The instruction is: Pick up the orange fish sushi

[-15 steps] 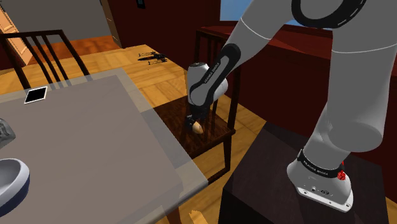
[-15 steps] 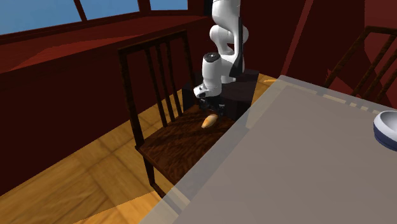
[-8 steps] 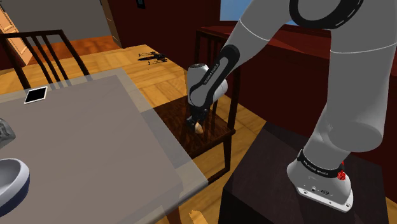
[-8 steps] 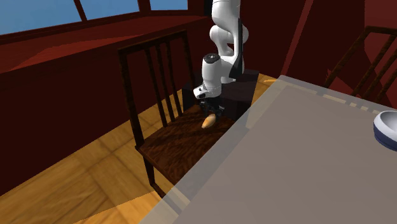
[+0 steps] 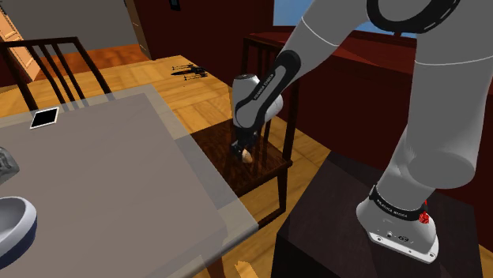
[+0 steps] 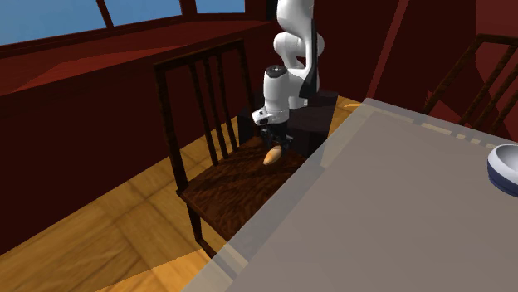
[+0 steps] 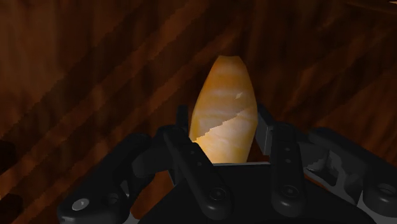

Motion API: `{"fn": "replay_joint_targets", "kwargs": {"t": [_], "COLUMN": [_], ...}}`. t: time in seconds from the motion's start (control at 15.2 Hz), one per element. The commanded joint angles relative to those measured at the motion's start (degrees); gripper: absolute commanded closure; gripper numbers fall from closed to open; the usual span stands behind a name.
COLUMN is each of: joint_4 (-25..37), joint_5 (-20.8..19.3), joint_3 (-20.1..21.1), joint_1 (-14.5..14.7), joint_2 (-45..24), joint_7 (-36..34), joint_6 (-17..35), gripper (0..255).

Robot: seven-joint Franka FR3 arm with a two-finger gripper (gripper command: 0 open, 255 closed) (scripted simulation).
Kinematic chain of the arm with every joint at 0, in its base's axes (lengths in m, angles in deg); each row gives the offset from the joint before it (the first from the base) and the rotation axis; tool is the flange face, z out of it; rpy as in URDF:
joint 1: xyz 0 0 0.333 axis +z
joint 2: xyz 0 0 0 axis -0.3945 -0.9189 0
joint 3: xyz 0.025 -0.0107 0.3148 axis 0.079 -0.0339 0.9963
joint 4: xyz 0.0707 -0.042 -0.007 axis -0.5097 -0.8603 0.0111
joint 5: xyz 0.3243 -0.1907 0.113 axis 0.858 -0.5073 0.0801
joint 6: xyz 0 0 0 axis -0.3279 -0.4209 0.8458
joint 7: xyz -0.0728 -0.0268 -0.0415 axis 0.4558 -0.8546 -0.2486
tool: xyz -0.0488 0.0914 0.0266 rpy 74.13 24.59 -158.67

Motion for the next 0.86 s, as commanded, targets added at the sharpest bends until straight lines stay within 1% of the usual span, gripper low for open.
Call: {"fn": "replay_joint_targets", "kwargs": {"t": [0.0,0.66,0.79], "joint_4": [-0.2,0.5,0.5], "joint_5": [-0.1,-0.3,-0.3], "joint_3": [0.0,-0.1,-0.1], "joint_1": [0.0,0.0,0.0], "joint_2": [1.5,7.9,8.0], "joint_7": [-0.2,-0.7,-0.7], "joint_6": [-1.3,-8.4,-8.5], "gripper": [255,255,255]}}
